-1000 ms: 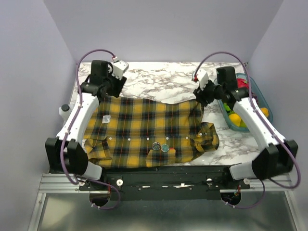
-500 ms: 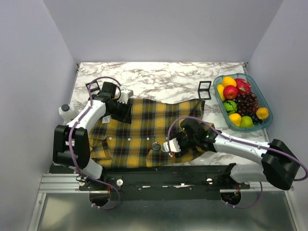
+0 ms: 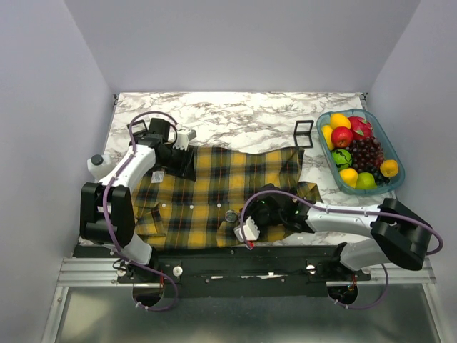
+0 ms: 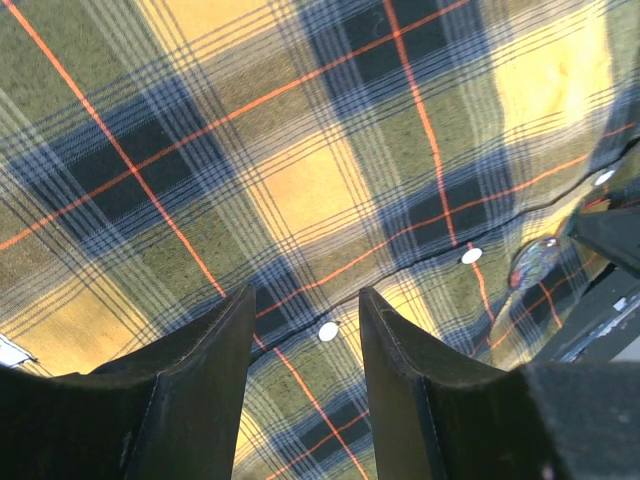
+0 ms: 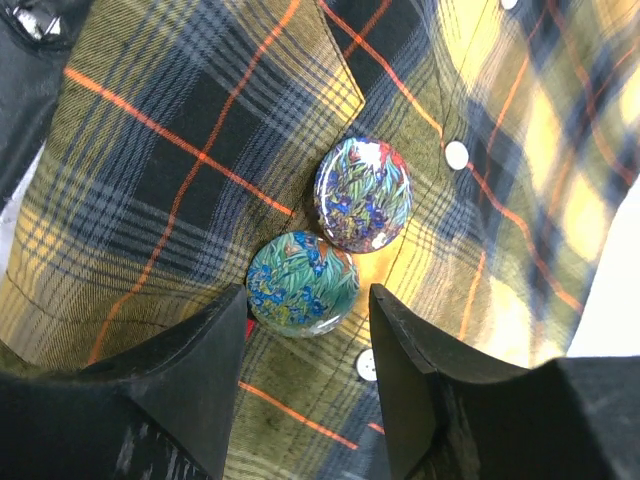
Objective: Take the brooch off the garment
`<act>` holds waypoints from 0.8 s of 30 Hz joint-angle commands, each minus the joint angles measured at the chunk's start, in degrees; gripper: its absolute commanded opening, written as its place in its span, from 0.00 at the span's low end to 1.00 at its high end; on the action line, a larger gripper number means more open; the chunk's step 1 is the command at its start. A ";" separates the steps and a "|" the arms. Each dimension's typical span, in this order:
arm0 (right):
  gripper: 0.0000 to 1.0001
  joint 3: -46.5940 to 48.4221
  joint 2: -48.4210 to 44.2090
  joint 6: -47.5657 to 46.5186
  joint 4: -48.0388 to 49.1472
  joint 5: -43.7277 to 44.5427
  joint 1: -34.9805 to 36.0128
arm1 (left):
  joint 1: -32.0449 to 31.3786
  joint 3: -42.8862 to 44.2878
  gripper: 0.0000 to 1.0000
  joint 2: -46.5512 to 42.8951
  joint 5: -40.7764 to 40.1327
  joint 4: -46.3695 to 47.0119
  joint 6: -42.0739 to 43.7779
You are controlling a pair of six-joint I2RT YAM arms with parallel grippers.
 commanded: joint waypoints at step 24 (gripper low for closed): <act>0.35 -6.24 -7.62 -0.25 16.10 1.00 1.21 | 0.14 4.90 0.54 1.36 4.43 -1.77 -0.90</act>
